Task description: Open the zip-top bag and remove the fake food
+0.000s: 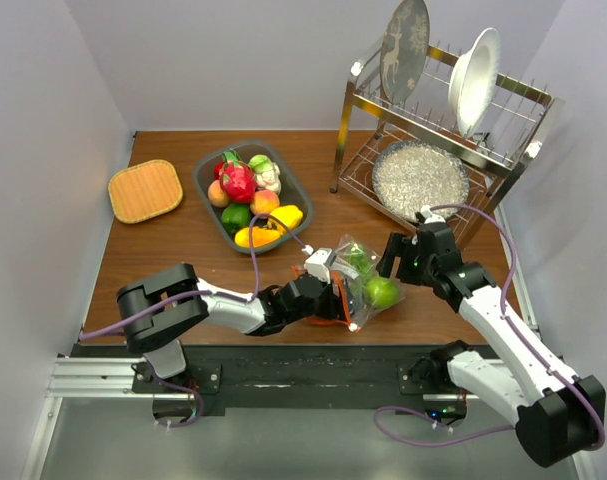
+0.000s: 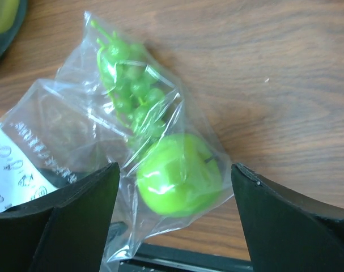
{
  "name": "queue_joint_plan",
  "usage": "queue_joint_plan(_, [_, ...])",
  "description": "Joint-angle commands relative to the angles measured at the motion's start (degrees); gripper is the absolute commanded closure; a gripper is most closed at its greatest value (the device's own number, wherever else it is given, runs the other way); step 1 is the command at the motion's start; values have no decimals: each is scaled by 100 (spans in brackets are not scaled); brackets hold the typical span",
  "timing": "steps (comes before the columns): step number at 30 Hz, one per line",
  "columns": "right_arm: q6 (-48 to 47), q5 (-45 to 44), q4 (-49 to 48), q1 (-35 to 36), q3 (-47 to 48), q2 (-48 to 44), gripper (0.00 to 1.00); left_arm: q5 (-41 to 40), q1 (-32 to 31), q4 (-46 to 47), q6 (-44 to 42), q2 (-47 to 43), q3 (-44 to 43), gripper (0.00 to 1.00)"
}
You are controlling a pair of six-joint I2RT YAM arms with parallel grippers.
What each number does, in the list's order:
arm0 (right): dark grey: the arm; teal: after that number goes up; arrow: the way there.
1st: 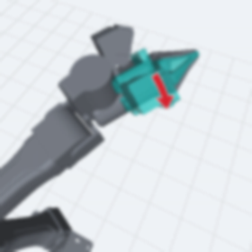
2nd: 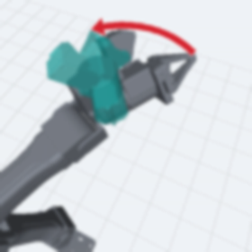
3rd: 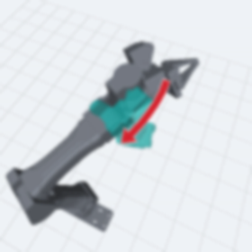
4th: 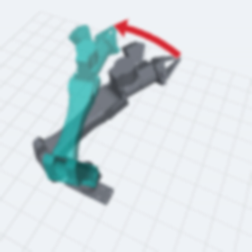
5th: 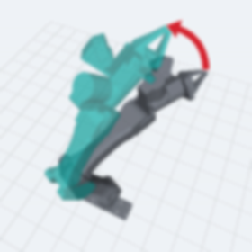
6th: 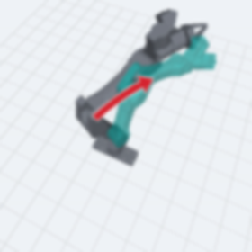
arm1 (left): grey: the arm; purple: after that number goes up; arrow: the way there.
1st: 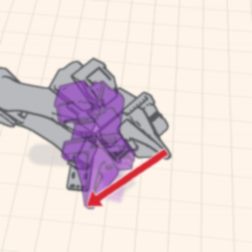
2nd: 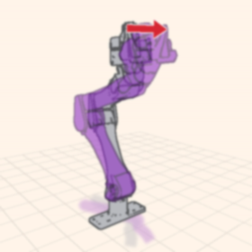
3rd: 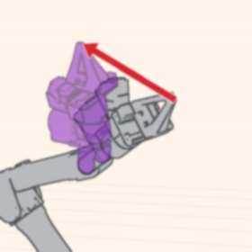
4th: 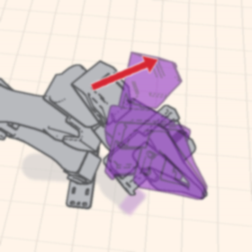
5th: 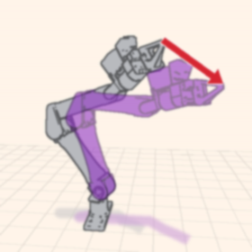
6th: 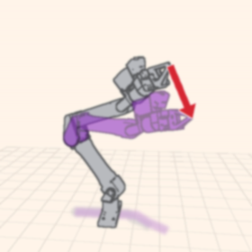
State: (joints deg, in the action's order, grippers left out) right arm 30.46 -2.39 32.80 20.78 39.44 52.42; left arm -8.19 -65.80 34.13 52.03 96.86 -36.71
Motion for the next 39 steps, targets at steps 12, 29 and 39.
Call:
queue_joint_plan(12, [496, 670, -757, -12, -604, 462, 64, 186, -47, 498, -237, 52, -134, 16])
queue_joint_plan(29, [355, 310, -906, 286, -920, 611, 100, -429, -205, -924, -325, 588, -1347, 9])
queue_joint_plan(39, [514, -42, -1021, 867, -982, 813, 100, -1387, -460, -2568, -351, 949, -2164, 8])
